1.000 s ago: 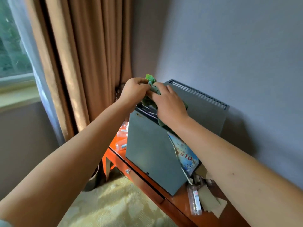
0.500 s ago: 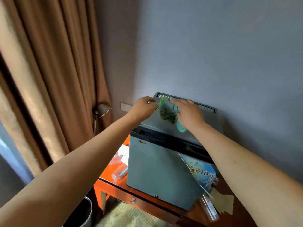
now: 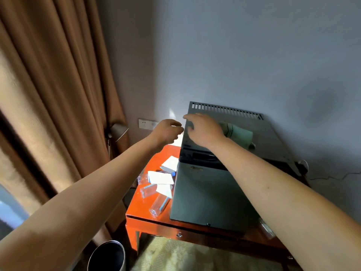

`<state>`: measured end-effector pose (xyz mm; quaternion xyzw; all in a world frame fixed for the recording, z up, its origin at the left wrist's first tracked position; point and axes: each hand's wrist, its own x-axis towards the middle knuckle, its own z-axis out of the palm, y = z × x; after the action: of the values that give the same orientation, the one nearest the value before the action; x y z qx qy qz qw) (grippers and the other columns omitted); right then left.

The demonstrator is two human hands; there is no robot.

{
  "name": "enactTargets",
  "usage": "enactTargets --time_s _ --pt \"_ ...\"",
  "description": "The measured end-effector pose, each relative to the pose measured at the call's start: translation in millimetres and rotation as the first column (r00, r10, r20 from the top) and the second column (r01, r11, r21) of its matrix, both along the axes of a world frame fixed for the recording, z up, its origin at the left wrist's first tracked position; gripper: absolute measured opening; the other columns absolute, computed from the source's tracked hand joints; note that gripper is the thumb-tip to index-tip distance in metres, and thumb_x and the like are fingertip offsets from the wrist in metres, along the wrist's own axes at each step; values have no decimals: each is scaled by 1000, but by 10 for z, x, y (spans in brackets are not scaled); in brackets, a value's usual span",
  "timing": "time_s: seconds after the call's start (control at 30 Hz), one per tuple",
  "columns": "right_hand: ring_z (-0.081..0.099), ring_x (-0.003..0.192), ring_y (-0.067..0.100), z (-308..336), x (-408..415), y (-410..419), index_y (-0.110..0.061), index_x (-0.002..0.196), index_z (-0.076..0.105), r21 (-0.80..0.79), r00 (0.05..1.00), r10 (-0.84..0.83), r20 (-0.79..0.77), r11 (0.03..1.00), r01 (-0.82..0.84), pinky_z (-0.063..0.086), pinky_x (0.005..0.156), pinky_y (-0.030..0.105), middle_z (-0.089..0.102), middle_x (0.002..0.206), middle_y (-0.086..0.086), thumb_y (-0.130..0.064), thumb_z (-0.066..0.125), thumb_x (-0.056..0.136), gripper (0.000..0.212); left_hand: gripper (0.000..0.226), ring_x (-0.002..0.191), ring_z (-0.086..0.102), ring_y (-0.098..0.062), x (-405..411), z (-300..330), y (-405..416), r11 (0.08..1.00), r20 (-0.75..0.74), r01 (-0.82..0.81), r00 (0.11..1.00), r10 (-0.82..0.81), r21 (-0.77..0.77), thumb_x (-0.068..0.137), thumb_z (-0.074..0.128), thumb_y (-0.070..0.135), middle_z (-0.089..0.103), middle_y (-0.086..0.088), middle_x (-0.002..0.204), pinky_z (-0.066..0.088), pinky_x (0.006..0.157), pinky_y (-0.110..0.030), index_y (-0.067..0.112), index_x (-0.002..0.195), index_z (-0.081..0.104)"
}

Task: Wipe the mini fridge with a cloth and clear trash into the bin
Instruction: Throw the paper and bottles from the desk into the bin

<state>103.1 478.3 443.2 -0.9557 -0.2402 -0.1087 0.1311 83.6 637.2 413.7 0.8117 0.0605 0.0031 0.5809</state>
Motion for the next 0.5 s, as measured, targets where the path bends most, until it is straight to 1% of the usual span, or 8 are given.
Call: enactTargets --time_s 0.07,0.13,0.2,0.27,0.33,0.4,0.5 --pt "52 127 24 -116 -42 276 -27 143 52 -9 999 34 -35 999 -35 50 98 43 57 140 -1 -19 53 95 48 22 77 57 -24 4 -89 191 999 -23 -34 999 35 12 95 59 14 68 -11 92 46 67 -31 7 112 69" --pt "55 123 27 -247 -68 521 -24 139 55 -13 997 52 -60 999 -52 51 94 43 60 135 2 -18 54 93 46 23 74 51 -23 14 -203 389 997 -45 -79 996 80 27 91 55 10 62 -14 85 41 68 -34 -1 104 70" --pt "56 117 30 -363 -94 750 -20 132 58 -16 995 72 -74 997 -73 52 90 43 63 127 5 -15 53 92 41 21 70 48 -21 4 -322 567 991 -72 -127 989 129 29 89 53 8 58 -14 79 38 65 -32 -3 96 70" --pt "58 111 31 -501 -101 961 -17 129 59 -7 988 96 -121 995 -97 52 87 43 65 121 8 -13 54 89 40 22 65 47 -20 3 -463 716 986 -103 -166 981 166 9 88 53 7 59 -11 74 36 58 -26 -5 94 70" --pt "59 108 32 -691 -77 1142 -15 127 58 10 974 111 -198 994 -111 51 85 41 66 117 9 -11 55 87 40 22 64 47 -20 14 -623 838 982 -137 -185 973 187 21 89 55 9 60 -9 72 34 55 -25 -2 93 73" --pt "59 108 33 -901 -40 1272 -13 124 58 52 952 93 -291 995 -81 50 84 39 65 117 11 -11 54 87 37 22 65 46 -20 51 -810 940 981 -175 -190 966 191 24 90 56 12 61 -8 73 35 56 -25 0 93 74" --pt "56 118 35 -1261 12 1377 -10 133 53 114 874 48 -484 993 8 48 88 37 60 130 12 -12 52 93 40 21 70 48 -21 122 -1098 1058 975 -270 -219 938 219 32 92 58 15 60 -9 79 38 59 -26 0 95 73"
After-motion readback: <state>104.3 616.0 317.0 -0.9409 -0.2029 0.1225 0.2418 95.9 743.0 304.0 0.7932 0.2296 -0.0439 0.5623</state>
